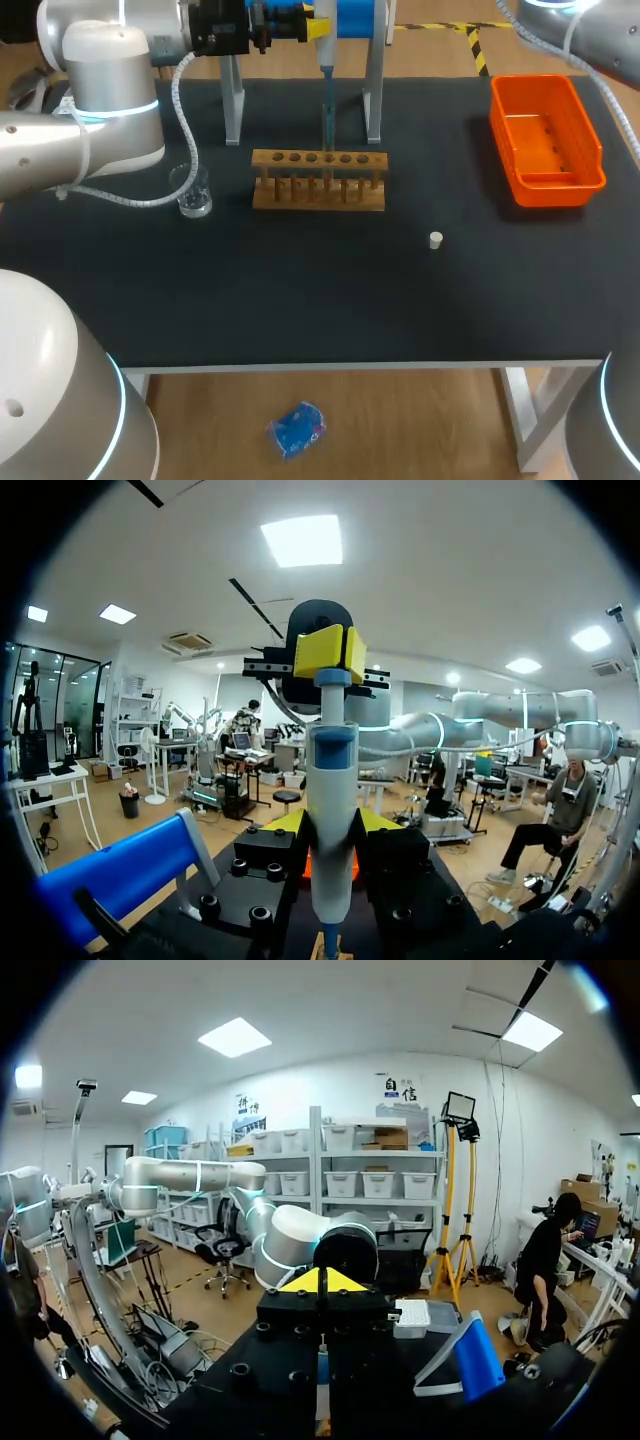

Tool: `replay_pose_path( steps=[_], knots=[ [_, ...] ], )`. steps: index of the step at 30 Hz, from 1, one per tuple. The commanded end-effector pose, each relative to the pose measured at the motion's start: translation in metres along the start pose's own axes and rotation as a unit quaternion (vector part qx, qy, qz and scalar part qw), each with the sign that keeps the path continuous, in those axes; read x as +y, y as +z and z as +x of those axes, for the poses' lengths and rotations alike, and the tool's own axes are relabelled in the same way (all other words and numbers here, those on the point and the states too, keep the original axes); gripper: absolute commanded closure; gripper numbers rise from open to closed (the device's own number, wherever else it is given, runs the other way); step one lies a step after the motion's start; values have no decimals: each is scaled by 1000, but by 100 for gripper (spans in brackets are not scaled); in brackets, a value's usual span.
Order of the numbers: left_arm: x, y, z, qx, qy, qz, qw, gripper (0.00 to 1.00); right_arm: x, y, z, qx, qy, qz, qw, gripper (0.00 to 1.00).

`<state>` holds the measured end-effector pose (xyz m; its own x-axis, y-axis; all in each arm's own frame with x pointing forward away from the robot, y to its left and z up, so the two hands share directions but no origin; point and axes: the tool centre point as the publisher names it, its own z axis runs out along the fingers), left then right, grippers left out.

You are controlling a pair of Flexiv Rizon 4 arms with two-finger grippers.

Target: Invert the test tube, pick up the pipette, mount the tip to pipette, aspirate from beaker and dispense into the tube, eject the tip, return the pipette, and cap with the stopper.

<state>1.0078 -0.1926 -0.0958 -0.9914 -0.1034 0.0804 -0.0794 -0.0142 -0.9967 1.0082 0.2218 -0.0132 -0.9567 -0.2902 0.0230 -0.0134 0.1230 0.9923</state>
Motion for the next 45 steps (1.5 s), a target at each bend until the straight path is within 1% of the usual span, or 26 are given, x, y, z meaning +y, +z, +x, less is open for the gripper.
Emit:
replay_pose_path(
  steps=[1,34,45],
  knots=[
    [-2,1,-1,0,1,1,1000,100,-5,0,-1,2,2,0,1000,100],
    [-2,1,-1,0,1,1,1000,100,-25,2,6,1,25,-5,1000,100],
    [-2,1,-1,0,1,1,1000,100,-25,3,6,1,26,-9,1000,100]
  ],
)
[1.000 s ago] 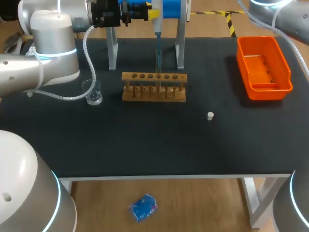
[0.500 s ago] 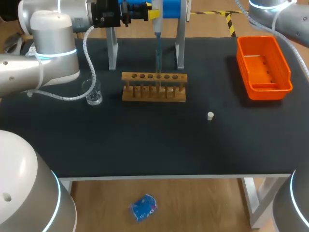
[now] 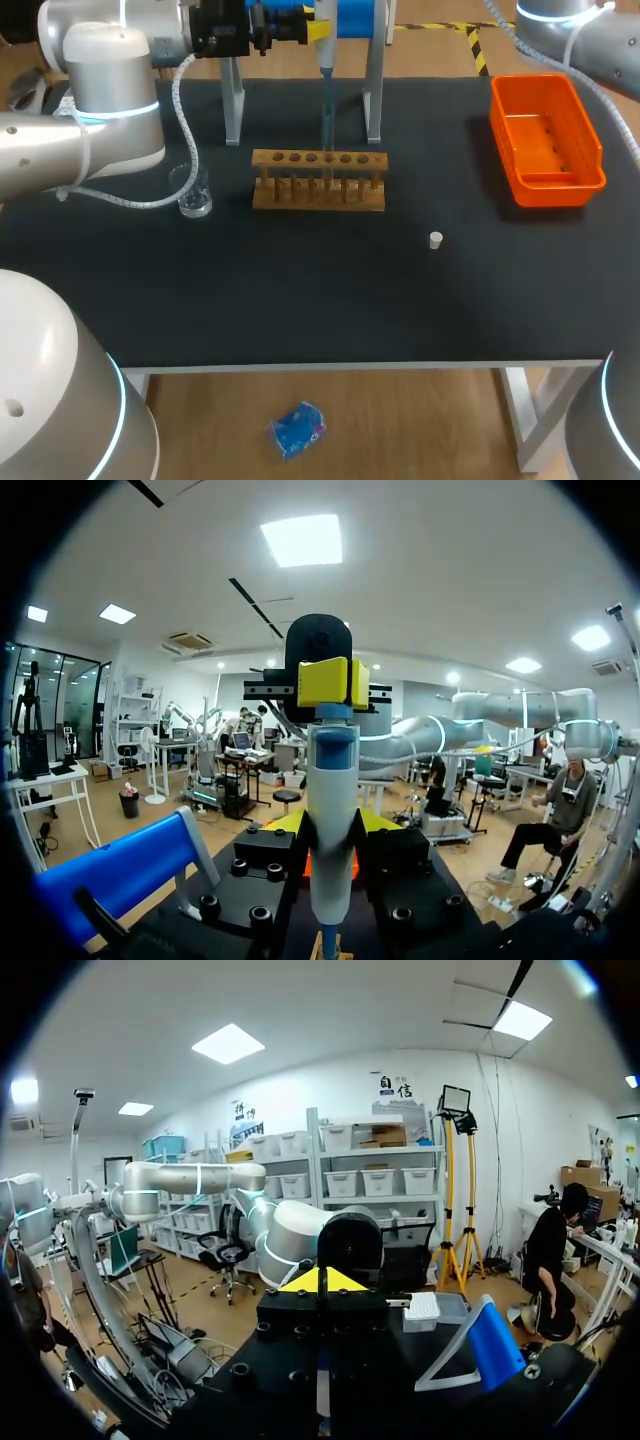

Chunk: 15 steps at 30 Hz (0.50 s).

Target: Invert the test tube, pick up the pipette, mount the tip to pipette, aspirate from beaker and dispense into the tube, eject the tip, return the pipette, and cap with the stopper.

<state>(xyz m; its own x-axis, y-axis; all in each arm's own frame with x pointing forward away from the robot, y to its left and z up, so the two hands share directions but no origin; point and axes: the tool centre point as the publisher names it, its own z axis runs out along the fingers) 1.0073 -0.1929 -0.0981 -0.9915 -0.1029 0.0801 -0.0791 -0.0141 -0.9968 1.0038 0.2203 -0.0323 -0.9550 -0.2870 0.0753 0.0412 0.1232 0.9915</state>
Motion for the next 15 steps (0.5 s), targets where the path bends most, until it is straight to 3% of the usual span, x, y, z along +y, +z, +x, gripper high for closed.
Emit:
replay_pose_path(
  steps=[1,15],
  knots=[
    [-4,0,-1,0,1,1,1000,100,-4,0,1,-1,-1,-1,1000,100],
    [-4,0,-1,0,1,1,1000,100,14,-1,-4,1,-23,-7,1000,100]
  ],
)
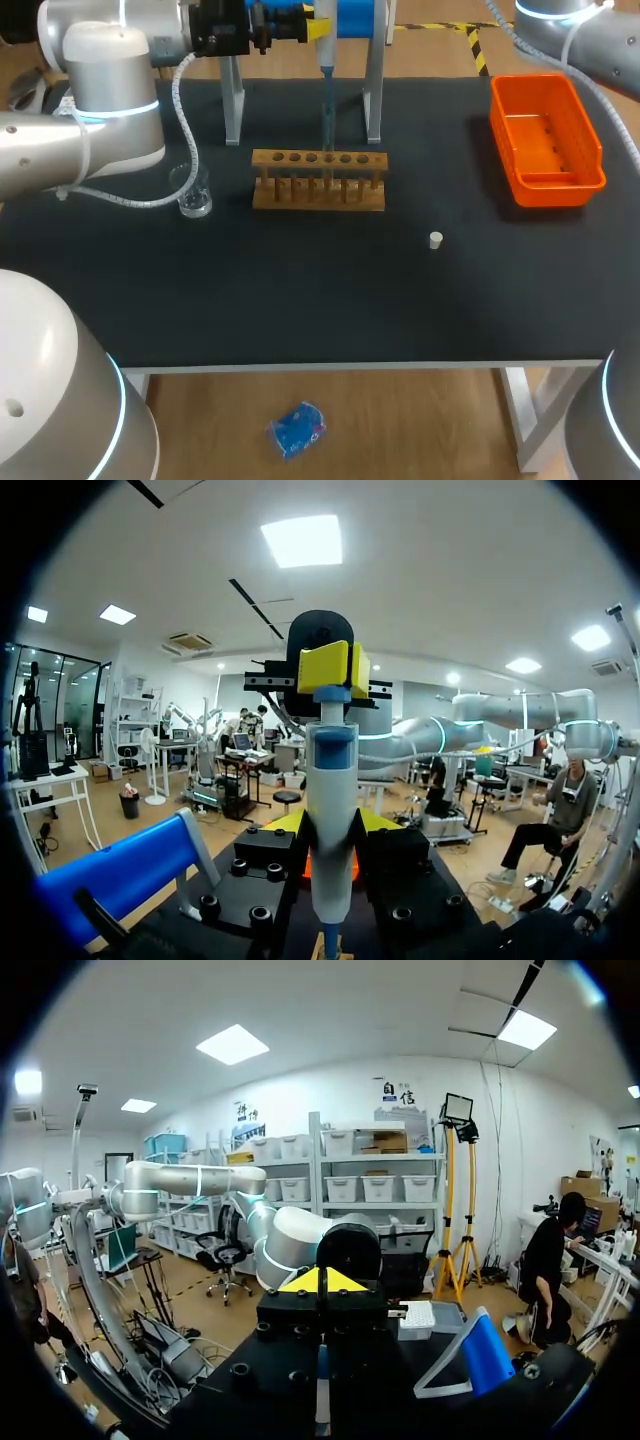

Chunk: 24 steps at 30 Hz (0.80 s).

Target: Invert the test tube, pick up the pipette, mount the tip to pipette, aspirate from beaker and dispense into the tube, eject the tip, return the pipette, and cap with the stopper.

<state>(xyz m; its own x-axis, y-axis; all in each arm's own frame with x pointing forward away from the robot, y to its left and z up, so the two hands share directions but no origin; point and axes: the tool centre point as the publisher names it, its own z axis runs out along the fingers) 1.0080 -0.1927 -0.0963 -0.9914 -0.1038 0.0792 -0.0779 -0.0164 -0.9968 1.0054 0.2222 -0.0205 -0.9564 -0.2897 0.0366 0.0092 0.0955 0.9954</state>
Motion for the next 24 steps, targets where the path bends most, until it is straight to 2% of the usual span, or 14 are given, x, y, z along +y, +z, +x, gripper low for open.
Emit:
replay_pose_path(
  steps=[1,15,16,17,18,24],
  knots=[
    [-3,1,-1,1,0,0,1000,100,4,-2,-3,1,-5,1,1000,100],
    [-3,1,-1,1,0,0,1000,100,26,-7,-5,1,-32,4,999,100],
    [-3,1,-1,1,0,0,1000,100,27,-8,-5,1,-32,4,999,94],
    [-3,1,-1,1,0,0,1000,100,27,-9,-4,3,-32,5,999,62],
    [-3,1,-1,1,0,0,1000,100,27,-11,-3,4,-29,8,1000,0],
    [-3,1,-1,1,0,0,1000,100,24,-30,10,-5,-25,26,999,0]
  ],
)
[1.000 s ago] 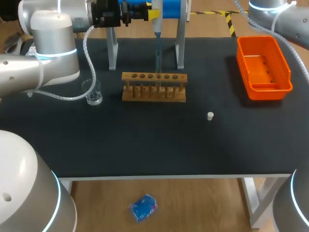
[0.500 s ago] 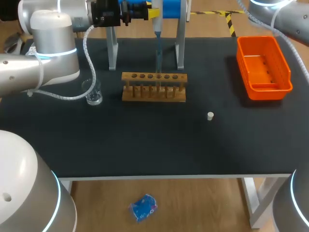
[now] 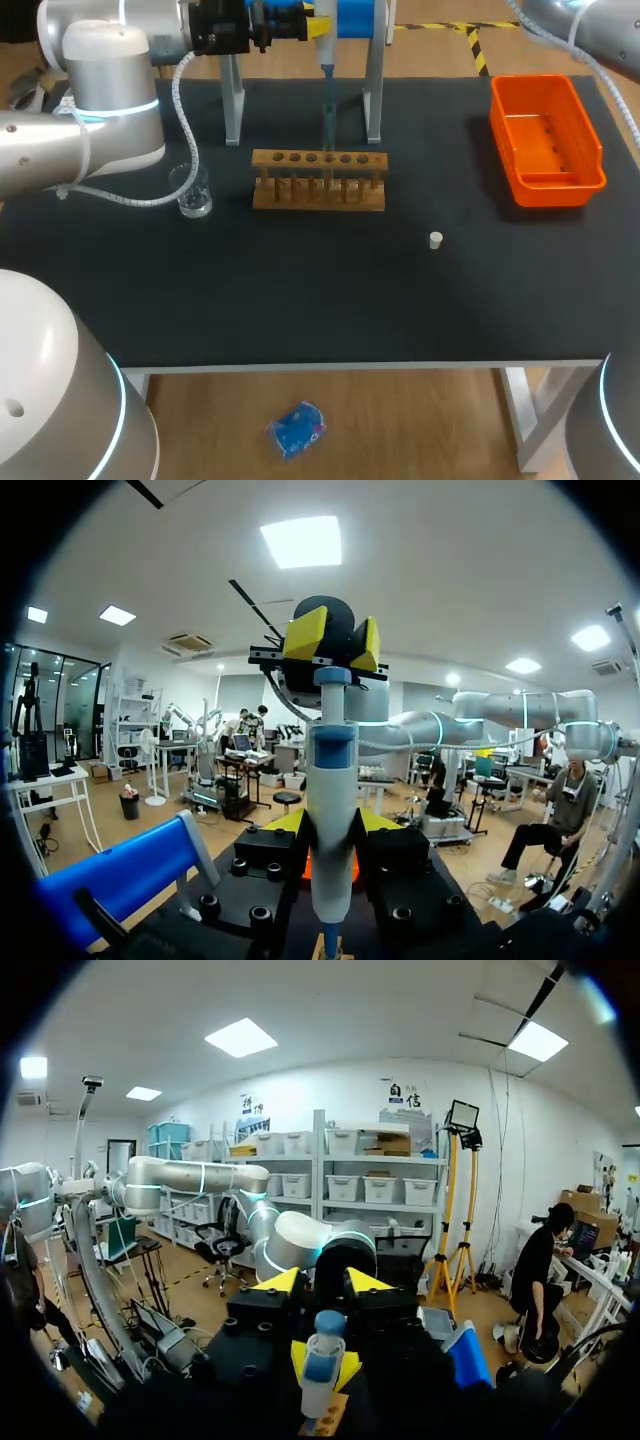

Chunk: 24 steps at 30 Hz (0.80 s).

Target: Invert the test tube, pick up the pipette, mount the tip to pipette, aspirate from beaker and dispense into the tube, eject the tip, return the pipette, and cap with the stopper.

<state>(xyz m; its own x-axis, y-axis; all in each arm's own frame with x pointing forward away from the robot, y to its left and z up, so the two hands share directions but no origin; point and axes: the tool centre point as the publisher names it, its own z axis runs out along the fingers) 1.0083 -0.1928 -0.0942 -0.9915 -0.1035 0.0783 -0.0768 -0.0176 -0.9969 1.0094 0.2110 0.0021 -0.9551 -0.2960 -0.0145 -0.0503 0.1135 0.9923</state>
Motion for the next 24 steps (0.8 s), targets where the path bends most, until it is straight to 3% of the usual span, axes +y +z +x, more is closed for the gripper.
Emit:
replay_pose_path(
  steps=[1,10,24],
  knots=[
    [0,0,-1,0,0,-1,1000,100,2,-21,14,-7,-1,14,1000,0],
    [0,0,-1,0,0,-1,1000,100,-19,-47,40,-6,-1,81,997,0],
    [0,0,-1,0,0,-1,1000,100,-122,-72,60,-45,9,216,975,0]
  ],
)
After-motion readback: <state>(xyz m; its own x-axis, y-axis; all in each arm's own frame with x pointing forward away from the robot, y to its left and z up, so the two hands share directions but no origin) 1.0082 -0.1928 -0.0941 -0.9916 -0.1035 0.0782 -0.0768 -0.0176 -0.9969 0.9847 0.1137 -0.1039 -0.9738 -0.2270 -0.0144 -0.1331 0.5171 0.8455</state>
